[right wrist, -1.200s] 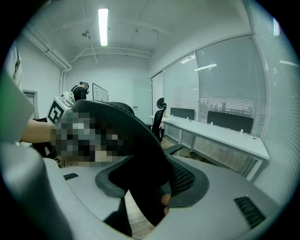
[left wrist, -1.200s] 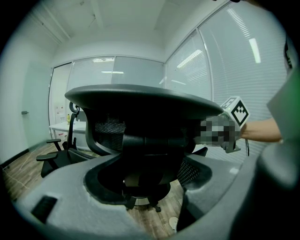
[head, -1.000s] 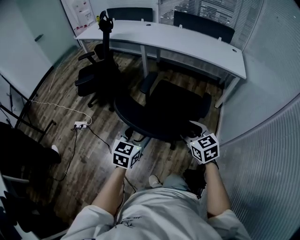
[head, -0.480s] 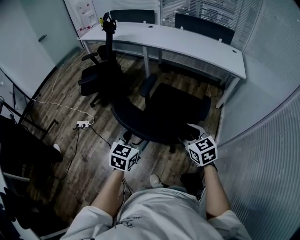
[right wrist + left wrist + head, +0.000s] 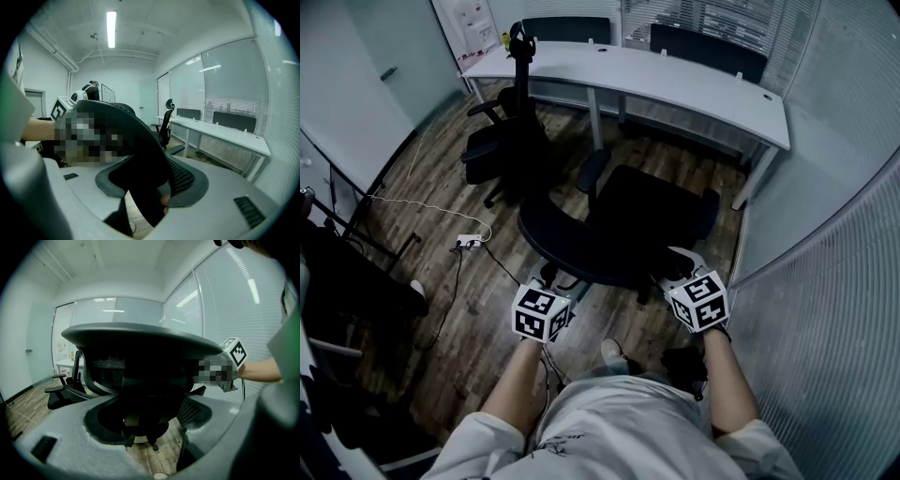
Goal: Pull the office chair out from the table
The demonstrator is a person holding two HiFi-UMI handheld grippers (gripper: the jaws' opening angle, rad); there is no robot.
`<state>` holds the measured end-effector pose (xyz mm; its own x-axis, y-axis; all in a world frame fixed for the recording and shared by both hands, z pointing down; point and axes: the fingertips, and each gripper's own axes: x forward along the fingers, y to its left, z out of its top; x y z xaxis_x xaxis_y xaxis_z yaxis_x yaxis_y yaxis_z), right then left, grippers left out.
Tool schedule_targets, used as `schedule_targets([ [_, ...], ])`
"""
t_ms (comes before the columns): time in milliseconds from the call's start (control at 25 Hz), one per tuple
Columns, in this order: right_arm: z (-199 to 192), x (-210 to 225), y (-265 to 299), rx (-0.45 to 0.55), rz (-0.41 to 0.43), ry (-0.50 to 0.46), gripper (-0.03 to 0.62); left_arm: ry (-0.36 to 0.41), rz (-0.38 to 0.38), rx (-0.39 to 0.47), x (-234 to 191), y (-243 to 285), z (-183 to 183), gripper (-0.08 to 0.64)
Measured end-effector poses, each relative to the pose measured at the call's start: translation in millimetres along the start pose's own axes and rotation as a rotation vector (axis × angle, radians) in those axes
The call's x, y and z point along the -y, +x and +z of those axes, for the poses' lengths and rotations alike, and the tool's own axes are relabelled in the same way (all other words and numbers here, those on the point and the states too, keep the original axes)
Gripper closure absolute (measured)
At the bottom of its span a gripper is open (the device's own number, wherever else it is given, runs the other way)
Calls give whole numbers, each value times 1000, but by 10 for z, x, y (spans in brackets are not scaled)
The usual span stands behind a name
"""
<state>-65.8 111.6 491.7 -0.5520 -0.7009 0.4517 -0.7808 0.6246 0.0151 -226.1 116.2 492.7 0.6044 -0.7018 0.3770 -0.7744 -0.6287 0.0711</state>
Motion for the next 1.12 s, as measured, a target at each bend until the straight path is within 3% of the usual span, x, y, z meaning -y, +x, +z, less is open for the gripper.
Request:
schedule_targets([
  [560,-193,-594,-303,6,20,-1,393,-15,24,0,236,-613,-312,239],
  [880,-202,-617,-330,20,15,0,393,-19,39,16,265,-654,-324,239],
  [1120,-176,-594,-333,43,-35,17,393,-34,54,18,257,-652,-303,238],
])
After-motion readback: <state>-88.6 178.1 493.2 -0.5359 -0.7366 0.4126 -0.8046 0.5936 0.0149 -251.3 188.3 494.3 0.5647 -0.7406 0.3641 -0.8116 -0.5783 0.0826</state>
